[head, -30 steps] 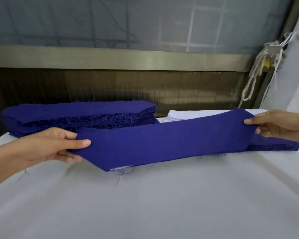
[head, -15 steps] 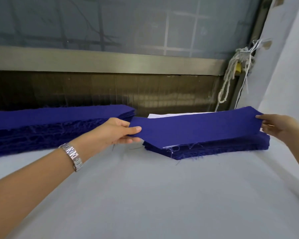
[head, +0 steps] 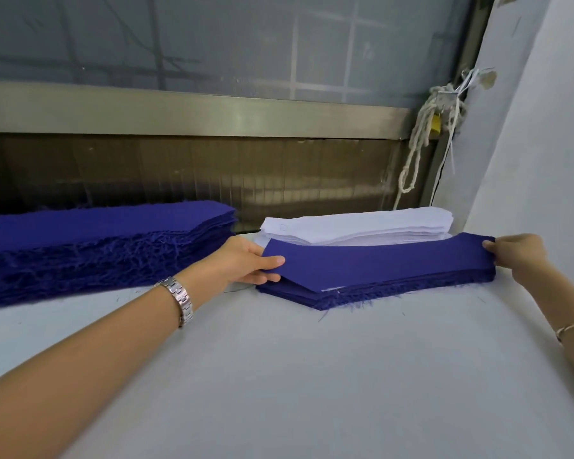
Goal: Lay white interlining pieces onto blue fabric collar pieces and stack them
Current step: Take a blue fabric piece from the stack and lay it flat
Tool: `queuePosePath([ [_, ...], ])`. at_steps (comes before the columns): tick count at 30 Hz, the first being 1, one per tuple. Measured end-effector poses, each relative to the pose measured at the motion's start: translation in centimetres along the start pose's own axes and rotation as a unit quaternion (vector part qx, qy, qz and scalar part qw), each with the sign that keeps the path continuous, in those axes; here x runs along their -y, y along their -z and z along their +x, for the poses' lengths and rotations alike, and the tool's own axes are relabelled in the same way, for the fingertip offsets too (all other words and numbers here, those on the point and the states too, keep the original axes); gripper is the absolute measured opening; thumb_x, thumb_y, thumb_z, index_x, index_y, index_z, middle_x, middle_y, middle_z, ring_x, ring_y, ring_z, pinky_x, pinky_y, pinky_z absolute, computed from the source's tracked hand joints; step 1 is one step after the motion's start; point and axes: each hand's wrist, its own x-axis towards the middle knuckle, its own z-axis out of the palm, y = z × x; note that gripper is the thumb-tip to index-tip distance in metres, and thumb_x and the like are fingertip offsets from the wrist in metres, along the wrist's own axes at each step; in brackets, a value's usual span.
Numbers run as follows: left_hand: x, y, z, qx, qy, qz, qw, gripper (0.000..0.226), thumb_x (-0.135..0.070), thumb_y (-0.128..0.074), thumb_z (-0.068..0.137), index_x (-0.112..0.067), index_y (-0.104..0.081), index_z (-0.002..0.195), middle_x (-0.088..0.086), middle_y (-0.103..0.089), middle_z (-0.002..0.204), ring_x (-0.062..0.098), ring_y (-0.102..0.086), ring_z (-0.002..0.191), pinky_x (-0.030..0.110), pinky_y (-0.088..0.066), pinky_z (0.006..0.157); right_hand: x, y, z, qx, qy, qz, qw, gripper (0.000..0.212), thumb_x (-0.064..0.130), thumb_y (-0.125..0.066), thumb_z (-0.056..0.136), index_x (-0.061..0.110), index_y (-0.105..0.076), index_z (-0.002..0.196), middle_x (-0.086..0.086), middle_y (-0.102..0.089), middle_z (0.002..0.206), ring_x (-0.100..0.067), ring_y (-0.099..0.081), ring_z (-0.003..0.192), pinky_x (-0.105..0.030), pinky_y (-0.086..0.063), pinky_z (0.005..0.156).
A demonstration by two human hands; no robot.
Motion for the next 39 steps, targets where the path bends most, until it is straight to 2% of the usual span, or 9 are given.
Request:
queuePosePath([
  [4,0.1,0.1,-0.2,0.017,0.023,0.011,1.0,0.023,-0.022,-0.08,0.082,-0.011,-0.073,0.101,-0.004,-0.079,0.083,0.005,-0.075,0.072,0.012,-0.054,0.052,-0.1,0.1,0.0,0.015,-0.005,-0.022,1.0,0.025,0.009,-0.075,0.087,-0.001,-0.061,0.068,-0.01,-0.056,0.066,-0.025,-0.049,0.057,-0.025,-0.05,0.051],
  [6,0.1,0.2,-0.2,0.021,0.025,0.011,0.999,0.023,-0.023,-0.08,0.082,-0.012,-0.074,0.101,-0.005,-0.078,0.079,0.003,-0.074,0.071,0.011,-0.053,0.051,0.0,0.1,-0.2,0.023,0.008,-0.038,0.999,0.025,0.008,-0.078,0.084,-0.008,-0.063,0.072,-0.012,-0.057,0.07,-0.03,-0.051,0.062,-0.033,-0.047,0.067],
  [8,0.2,0.2,-0.3,0.021,0.019,0.01,1.0,0.024,-0.023,-0.081,0.081,-0.011,-0.074,0.101,-0.005,-0.078,0.079,0.003,-0.074,0.071,0.01,-0.053,0.052,0.0,0.0,-0.4,0.02,0.024,-0.045,0.998,0.023,0.004,-0.077,0.084,-0.016,-0.068,0.089,-0.016,-0.06,0.081,-0.03,-0.052,0.075,-0.034,-0.042,0.077],
  [17,0.1,0.5,-0.1,0.016,0.012,0.025,0.999,0.041,-0.028,-0.084,0.076,-0.008,-0.071,0.109,0.0,-0.079,0.082,0.004,-0.074,0.072,0.011,-0.054,0.055,0.3,-0.1,-0.7,0.0,0.052,-0.068,0.996,0.022,0.006,-0.077,0.085,-0.013,-0.07,0.092,-0.016,-0.059,0.081,-0.029,-0.049,0.077,-0.026,-0.038,0.056],
  [20,0.1,0.4,-0.1,0.012,0.016,0.028,0.999,0.044,-0.027,-0.084,0.076,-0.006,-0.07,0.111,0.0,-0.078,0.078,0.003,-0.072,0.066,0.01,-0.052,0.053,0.2,0.0,-0.5,-0.005,0.055,-0.067,0.996,0.021,0.006,-0.077,0.084,-0.012,-0.07,0.092,-0.016,-0.061,0.084,-0.03,-0.053,0.078,-0.023,-0.046,0.052],
  [26,0.2,0.3,-0.1,-0.012,0.034,0.051,0.998,0.044,-0.034,-0.085,0.075,-0.006,-0.072,0.108,-0.001,-0.077,0.073,0.003,-0.07,0.059,0.012,-0.054,0.051,-0.3,-0.1,-0.2,0.006,0.043,-0.069,0.997,0.018,0.007,-0.077,0.084,-0.01,-0.069,0.086,-0.017,-0.063,0.084,-0.03,-0.055,0.08,-0.034,-0.044,0.079],
  [29,0.0,0.4,-0.2,-0.022,0.052,0.057,0.997,0.032,-0.034,-0.079,0.083,-0.009,-0.071,0.102,-0.001,-0.077,0.071,0.004,-0.071,0.057,0.014,-0.054,0.052,-0.5,-0.1,-0.2,0.013,0.039,-0.075,0.996,0.023,0.008,-0.076,0.086,-0.009,-0.065,0.075,-0.015,-0.057,0.07,-0.031,-0.049,0.071,-0.03,-0.041,0.066],
  [33,0.2,0.6,-0.6,-0.016,0.039,0.089,0.995,0.029,-0.027,-0.076,0.087,-0.005,-0.072,0.106,0.001,-0.077,0.08,0.003,-0.069,0.056,0.015,-0.051,0.053,-0.6,-0.3,-0.4,0.008,0.059,-0.104,0.993,0.048,0.006,-0.073,0.087,0.006,-0.043,0.05,-0.011,-0.038,0.054,-0.027,-0.032,0.053,-0.033,-0.025,0.052],
  [39,0.4,0.5,-0.8,-0.025,0.015,0.123,0.992,0.031,-0.031,-0.076,0.087,-0.004,-0.074,0.101,0.004,-0.077,0.085,0.009,-0.066,0.066,0.018,-0.05,0.061,-1.0,-0.2,-0.1,-0.001,0.06,-0.129,0.99,0.036,0.011,-0.071,0.09,0.003,-0.055,0.059,-0.012,-0.046,0.058,-0.028,-0.038,0.056,-0.031,-0.031,0.052],
])
